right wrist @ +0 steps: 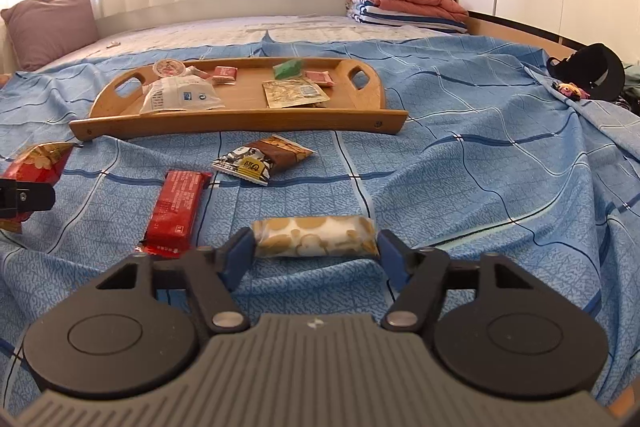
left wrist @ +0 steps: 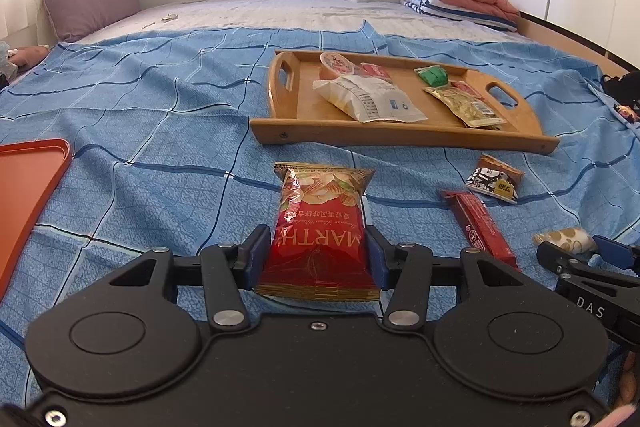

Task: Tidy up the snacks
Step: 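Carry the chips bag and wafer packet toward the wooden tray with both tools, then lower both packets into the tray and open both tools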

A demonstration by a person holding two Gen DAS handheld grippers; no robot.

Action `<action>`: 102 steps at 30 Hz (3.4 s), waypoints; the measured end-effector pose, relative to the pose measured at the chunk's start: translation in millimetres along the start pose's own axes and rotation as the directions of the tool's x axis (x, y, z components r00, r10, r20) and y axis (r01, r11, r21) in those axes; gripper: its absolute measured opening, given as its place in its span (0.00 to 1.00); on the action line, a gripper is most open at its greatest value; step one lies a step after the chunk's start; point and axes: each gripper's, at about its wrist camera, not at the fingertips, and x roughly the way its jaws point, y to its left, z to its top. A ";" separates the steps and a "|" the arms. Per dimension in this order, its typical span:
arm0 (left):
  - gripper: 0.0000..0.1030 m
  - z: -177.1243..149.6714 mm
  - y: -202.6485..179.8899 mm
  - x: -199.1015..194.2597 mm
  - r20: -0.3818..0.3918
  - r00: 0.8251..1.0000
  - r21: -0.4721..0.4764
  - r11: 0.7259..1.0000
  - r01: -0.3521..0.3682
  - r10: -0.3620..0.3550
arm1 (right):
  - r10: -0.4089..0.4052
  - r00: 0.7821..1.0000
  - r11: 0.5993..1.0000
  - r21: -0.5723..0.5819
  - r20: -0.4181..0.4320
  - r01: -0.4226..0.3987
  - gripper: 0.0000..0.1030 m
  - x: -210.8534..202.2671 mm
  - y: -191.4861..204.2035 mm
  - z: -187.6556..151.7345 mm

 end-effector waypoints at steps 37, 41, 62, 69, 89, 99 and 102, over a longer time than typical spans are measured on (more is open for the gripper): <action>0.47 158.1 18.9 75.5 0.018 0.995 -0.099 0.990 0.103 -0.101 | 0.120 0.992 0.993 -0.022 0.034 -0.119 0.61 74.4 -26.9 144.5; 0.47 180.4 23.6 101.3 0.008 0.992 -0.126 0.984 0.123 -0.123 | 0.121 0.993 0.993 -0.015 0.012 -0.121 0.61 94.0 -29.6 166.4; 0.47 233.2 22.1 235.4 -0.173 0.983 -0.201 0.979 0.017 -0.052 | 0.099 0.987 0.993 0.085 -0.129 -0.088 0.61 219.0 -31.1 220.0; 0.47 237.3 26.3 257.9 -0.181 0.983 -0.197 0.980 0.002 -0.039 | 0.092 0.982 0.991 0.109 -0.162 -0.075 0.61 249.7 -34.3 225.0; 0.46 241.9 14.5 290.0 -0.183 0.982 -0.229 0.973 0.008 -0.051 | 0.118 0.979 0.992 0.073 -0.168 -0.107 0.62 277.5 -19.4 214.8; 0.46 239.7 5.9 291.6 -0.173 0.984 -0.199 0.980 0.001 -0.036 | 0.132 0.977 0.988 0.098 -0.167 -0.117 0.64 279.7 -22.9 212.8; 0.46 239.6 5.6 291.3 -0.171 0.985 -0.197 0.980 0.001 -0.036 | 0.134 0.977 0.988 0.103 -0.168 -0.118 0.64 280.1 -23.0 213.0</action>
